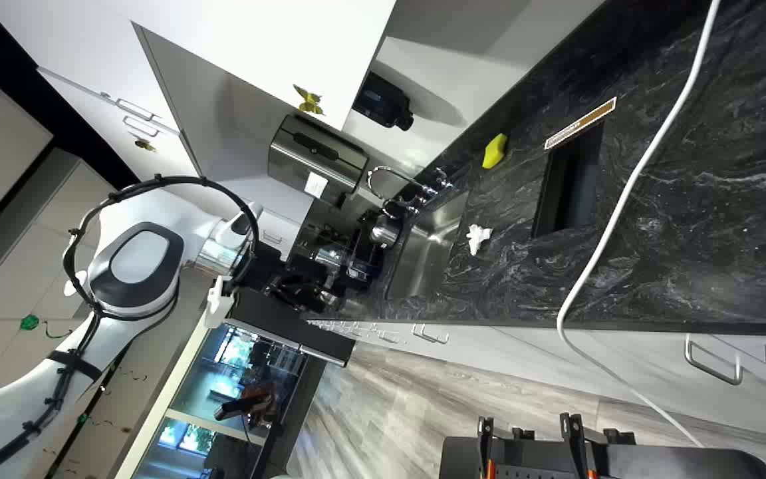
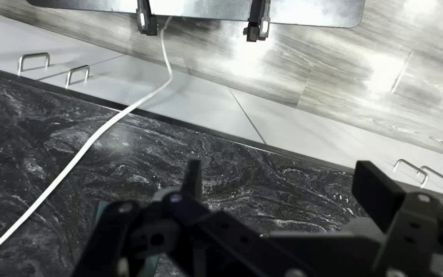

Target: Pick the piece of paper on the counter and throw it in the bin

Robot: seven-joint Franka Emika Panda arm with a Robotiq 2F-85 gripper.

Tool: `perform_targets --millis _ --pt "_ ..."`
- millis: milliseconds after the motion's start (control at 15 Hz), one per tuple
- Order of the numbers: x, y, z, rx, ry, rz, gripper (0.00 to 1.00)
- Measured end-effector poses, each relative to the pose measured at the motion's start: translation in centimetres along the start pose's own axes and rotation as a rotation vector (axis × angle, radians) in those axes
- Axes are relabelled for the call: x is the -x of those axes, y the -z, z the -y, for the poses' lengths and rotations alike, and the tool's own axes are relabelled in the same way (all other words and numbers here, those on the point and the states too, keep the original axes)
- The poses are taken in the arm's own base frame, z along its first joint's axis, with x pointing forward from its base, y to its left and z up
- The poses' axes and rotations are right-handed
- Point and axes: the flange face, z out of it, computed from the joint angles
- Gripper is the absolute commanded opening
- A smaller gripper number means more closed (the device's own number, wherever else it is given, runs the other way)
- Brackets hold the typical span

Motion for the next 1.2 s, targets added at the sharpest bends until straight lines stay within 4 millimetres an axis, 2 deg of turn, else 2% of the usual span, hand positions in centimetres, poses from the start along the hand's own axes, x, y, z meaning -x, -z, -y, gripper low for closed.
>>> perform_targets --millis 467,600,733,933,1200 --pt "-0.1 0.0 0.1 0.003 0.002 -0.002 1.00" --pt "-0.6 -0.2 1.0 0.004 0.018 -0.019 1.00" --pt "-2.2 -0.9 2.9 -0.012 0.047 -0.073 1.00" --pt "-5.6 -3.6 6.1 -0.022 0.094 -0.158 1.00" --pt "-10.4 -9.2 9.2 0.004 0.135 -0.226 1.00"
